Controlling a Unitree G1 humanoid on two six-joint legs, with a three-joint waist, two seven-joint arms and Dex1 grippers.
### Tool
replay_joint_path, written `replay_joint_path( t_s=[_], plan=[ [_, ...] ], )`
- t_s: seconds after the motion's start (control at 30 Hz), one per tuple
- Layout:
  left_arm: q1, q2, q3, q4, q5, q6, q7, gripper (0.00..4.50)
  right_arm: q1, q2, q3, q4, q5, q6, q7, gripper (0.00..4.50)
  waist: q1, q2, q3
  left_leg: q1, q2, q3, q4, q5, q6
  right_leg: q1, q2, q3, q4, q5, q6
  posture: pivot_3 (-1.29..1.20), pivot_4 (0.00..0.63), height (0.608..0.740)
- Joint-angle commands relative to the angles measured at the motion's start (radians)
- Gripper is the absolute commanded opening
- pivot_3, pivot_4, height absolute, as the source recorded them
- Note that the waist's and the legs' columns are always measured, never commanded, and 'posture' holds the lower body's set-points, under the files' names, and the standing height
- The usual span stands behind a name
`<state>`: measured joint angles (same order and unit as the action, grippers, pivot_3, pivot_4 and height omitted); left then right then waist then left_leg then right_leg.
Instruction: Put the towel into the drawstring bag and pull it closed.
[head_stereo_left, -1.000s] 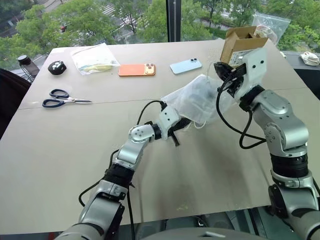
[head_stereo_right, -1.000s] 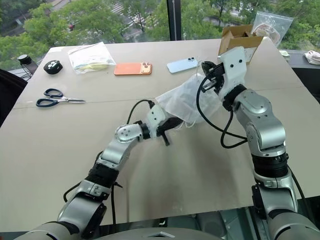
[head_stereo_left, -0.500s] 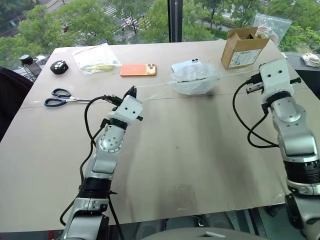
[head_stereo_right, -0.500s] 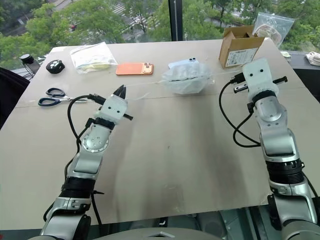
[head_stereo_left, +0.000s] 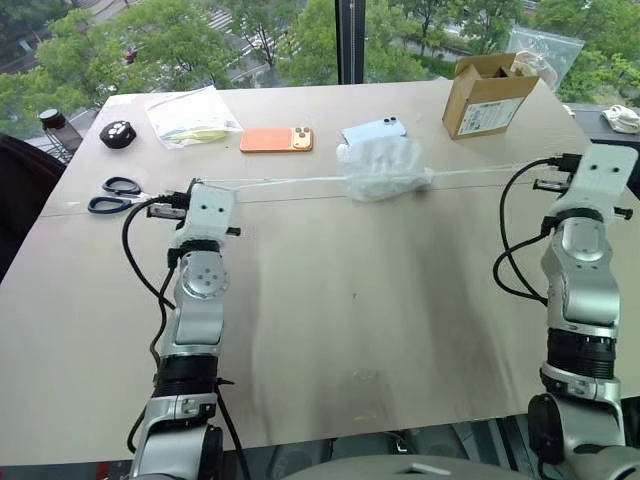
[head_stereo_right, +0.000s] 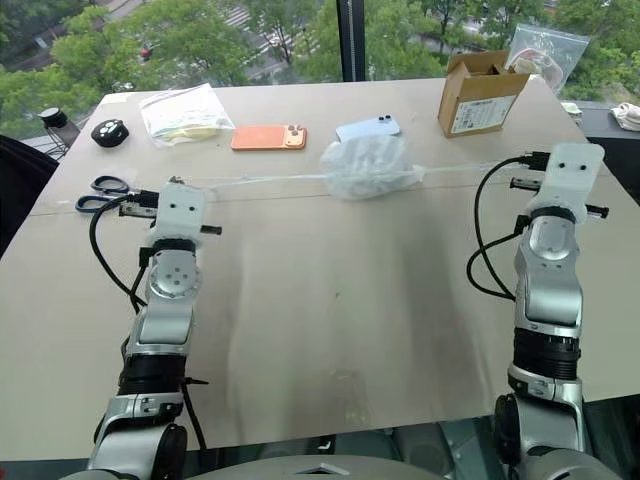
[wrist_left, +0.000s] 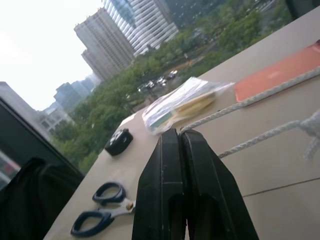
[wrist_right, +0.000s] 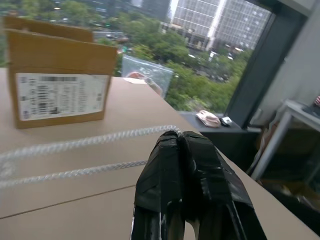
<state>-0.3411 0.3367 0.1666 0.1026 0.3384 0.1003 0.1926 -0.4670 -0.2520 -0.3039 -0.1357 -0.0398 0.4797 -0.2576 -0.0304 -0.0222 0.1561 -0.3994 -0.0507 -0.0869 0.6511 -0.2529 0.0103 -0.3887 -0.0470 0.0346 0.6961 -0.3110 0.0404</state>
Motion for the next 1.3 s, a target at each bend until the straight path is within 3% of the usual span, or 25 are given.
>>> replay_joint_path(
  t_s=[0.03, 0.33, 0.53, 0.63, 0.67, 0.73, 0.77, 0.83, 0.93, 1.03, 1.13, 1.3],
  plan=[
    [-0.009, 0.014, 0.119, 0.011, -0.032, 0.059, 0.089, 0.02, -0.006, -0.001, -0.149, -0.016, -0.003, -0.012, -0.12, 0.0, 0.0, 0.0, 0.0, 0.0, 0.0, 0.0, 0.0, 0.0, 0.0, 0.0, 0.0, 0.0, 0.0, 0.0, 0.0, 0.0, 0.15, 0.74],
    [-0.021, 0.017, 0.163, 0.033, -0.096, 0.1, 0.165, 0.02, -0.003, 0.009, -0.189, -0.032, 0.014, -0.023, -0.197, 0.0, -0.006, 0.0, 0.0, 0.0, 0.0, 0.001, 0.0, 0.0, 0.0, 0.0, 0.0, 0.0, 0.001, 0.0, 0.0, 0.0, 0.15, 0.74],
    [-0.042, 0.029, 0.15, 0.061, -0.183, 0.032, 0.1, 0.02, -0.019, 0.005, -0.162, -0.006, 0.138, -0.055, -0.093, 0.0, -0.008, 0.0, 0.0, 0.0, 0.0, 0.001, 0.0, 0.0, 0.0, 0.0, 0.0, 0.001, 0.0, 0.0, 0.0, 0.0, 0.15, 0.74],
    [-0.059, 0.033, 0.104, 0.068, -0.318, -0.048, -0.117, 0.02, -0.021, -0.018, -0.111, -0.01, 0.276, -0.064, 0.114, 0.0, -0.008, 0.0, 0.0, 0.0, 0.0, 0.001, 0.0, 0.0, 0.0, 0.0, 0.0, 0.0, 0.001, 0.0, 0.0, 0.0, 0.15, 0.74],
    [-0.044, 0.056, 0.055, 0.043, -0.386, -0.069, -0.287, 0.02, 0.01, -0.056, -0.065, -0.051, 0.373, -0.021, 0.29, 0.0, -0.008, 0.0, 0.0, 0.0, 0.0, 0.001, 0.0, 0.0, 0.0, 0.0, 0.0, 0.0, 0.0, 0.0, 0.0, 0.0, 0.15, 0.74],
    [-0.003, 0.086, 0.005, -0.032, -0.568, -0.016, -0.59, 0.0, 0.113, -0.173, 0.027, -0.153, 0.542, 0.063, 0.639, 0.63, -0.005, 0.0, 0.0, 0.0, 0.0, 0.001, 0.0, 0.0, 0.0, 0.001, 0.0, -0.001, 0.0, 0.0, 0.0, 0.0, 0.15, 0.74],
    [0.033, 0.133, -0.025, -0.076, -0.633, 0.027, -0.738, 0.55, 0.196, -0.255, 0.06, -0.189, 0.595, 0.114, 0.78, 0.94, -0.005, 0.001, 0.0, 0.0, 0.0, 0.001, 0.0, 0.0, 0.0, 0.001, 0.0, -0.002, -0.002, 0.0, 0.0, 0.0, 0.15, 0.74],
    [0.087, 0.21, -0.058, -0.132, -0.694, 0.09, -0.899, 1.35, 0.313, -0.364, 0.085, -0.216, 0.639, 0.153, 0.916, 1.9, -0.007, 0.001, -0.001, -0.001, 0.001, 0.0, -0.002, -0.002, 0.002, 0.003, 0.0, -0.003, -0.005, 0.0, 0.0, 0.0, 0.15, 0.74],
    [0.171, 0.342, -0.069, -0.149, -0.671, 0.089, -1.024, 2.69, 0.428, -0.461, 0.054, -0.152, 0.549, -0.017, 1.024, 3.28, -0.011, 0.001, 0.0, 0.0, 0.002, -0.001, -0.002, -0.004, 0.006, 0.005, 0.0, -0.003, -0.011, 0.0, 0.0, 0.0, 0.15, 0.74],
    [0.219, 0.44, -0.01, -0.135, -0.731, 0.171, -1.113, 4.32, 0.467, -0.511, -0.015, -0.077, 0.568, -0.092, 1.126, 3.38, -0.011, 0.002, 0.001, 0.006, 0.002, 0.002, -0.001, -0.005, 0.008, 0.008, 0.0, 0.001, -0.007, 0.001, 0.001, 0.0, 0.15, 0.74],
    [0.253, 0.514, 0.089, -0.165, -0.835, 0.272, -1.179, 4.47, 0.446, -0.508, -0.096, -0.044, 0.628, -0.11, 1.151, 3.38, -0.008, 0.002, 0.001, 0.011, 0.003, 0.0, -0.001, -0.005, 0.009, 0.012, 0.001, 0.0, -0.006, 0.002, 0.0, 0.0, 0.15, 0.74],
    [0.305, 0.529, 0.136, -0.316, -0.926, 0.385, -1.178, 4.47, 0.435, -0.484, -0.118, -0.098, 0.741, -0.036, 1.167, 3.38, -0.003, 0.002, 0.001, 0.012, 0.003, 0.0, -0.001, -0.005, 0.009, 0.013, 0.0, -0.001, -0.005, 0.002, 0.0, 0.0, 0.15, 0.74]
  ],
)
